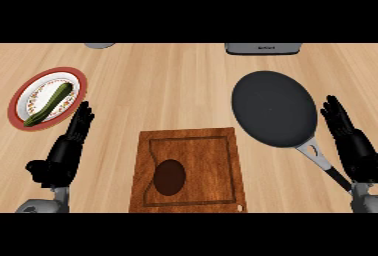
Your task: Pick the cupcake from the cutting board and place it in the pan
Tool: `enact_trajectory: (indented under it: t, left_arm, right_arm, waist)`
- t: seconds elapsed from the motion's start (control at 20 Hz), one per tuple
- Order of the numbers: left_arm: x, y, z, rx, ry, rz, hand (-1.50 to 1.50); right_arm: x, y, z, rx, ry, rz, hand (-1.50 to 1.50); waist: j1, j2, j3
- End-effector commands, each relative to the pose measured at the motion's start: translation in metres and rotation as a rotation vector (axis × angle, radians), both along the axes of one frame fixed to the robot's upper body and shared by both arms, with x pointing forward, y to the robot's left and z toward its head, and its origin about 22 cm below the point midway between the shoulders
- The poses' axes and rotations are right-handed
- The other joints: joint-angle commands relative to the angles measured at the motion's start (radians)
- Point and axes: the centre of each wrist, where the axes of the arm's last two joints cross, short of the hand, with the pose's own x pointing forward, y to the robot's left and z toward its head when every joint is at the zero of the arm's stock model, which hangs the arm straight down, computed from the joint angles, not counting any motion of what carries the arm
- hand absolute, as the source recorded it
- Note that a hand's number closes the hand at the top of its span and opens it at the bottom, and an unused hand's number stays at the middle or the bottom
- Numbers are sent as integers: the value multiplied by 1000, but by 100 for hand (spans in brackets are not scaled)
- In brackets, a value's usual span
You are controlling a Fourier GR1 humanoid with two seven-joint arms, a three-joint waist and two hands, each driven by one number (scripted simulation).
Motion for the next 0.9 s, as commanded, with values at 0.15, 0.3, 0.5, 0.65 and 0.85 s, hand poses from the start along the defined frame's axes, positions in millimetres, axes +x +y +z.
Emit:
enact_trajectory:
  t: [0.15,0.3,0.5,0.65,0.85]
  left_arm:
    - [12,-30,22,-54,-99,-127,0]
    - [11,-65,9,-135,-43,-188,0]
    - [-2,-70,11,-149,-67,-158,0]
    - [0,-65,20,-139,-48,-166,0]
    - [2,-86,18,-151,-50,-174,0]
  right_arm:
    - [28,127,37,228,-189,558,150]
    - [51,119,70,-245,-287,499,150]
    - [22,164,10,138,-164,623,-150]
    - [16,140,27,-10,-208,691,-150]
    - [35,159,51,-169,-260,685,-150]
  waist:
    - [42,29,-25]
    - [26,32,-35]
    - [-7,34,-26]
    - [-13,32,-26]
    - [-10,33,-26]
